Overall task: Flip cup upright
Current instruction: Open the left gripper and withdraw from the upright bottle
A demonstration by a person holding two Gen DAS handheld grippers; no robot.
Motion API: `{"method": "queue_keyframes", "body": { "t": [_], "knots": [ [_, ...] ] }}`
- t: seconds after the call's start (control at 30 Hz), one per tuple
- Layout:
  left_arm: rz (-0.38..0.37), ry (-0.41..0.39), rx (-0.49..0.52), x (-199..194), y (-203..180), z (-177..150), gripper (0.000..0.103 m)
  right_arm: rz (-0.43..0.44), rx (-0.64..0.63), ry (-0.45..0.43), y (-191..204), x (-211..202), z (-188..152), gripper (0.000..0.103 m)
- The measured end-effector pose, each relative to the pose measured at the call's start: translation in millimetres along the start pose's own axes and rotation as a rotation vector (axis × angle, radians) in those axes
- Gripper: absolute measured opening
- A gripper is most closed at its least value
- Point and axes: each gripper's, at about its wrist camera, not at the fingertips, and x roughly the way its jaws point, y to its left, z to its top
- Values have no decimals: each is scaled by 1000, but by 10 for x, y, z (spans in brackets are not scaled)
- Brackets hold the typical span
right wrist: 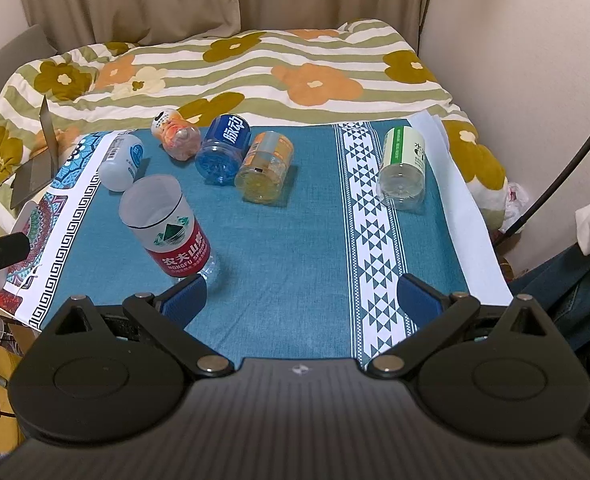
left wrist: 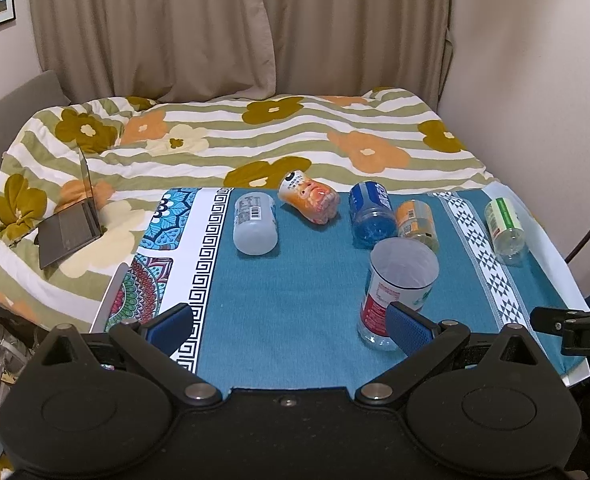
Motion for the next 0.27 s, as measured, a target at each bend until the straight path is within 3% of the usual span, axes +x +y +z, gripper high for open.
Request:
{"method": "queue_keyframes", "body": {
  "t": [0.27],
  "knots": [
    [6,7,-21,54,65,16,103,31,-14,-10,4,50,-7,103]
  ]
}}
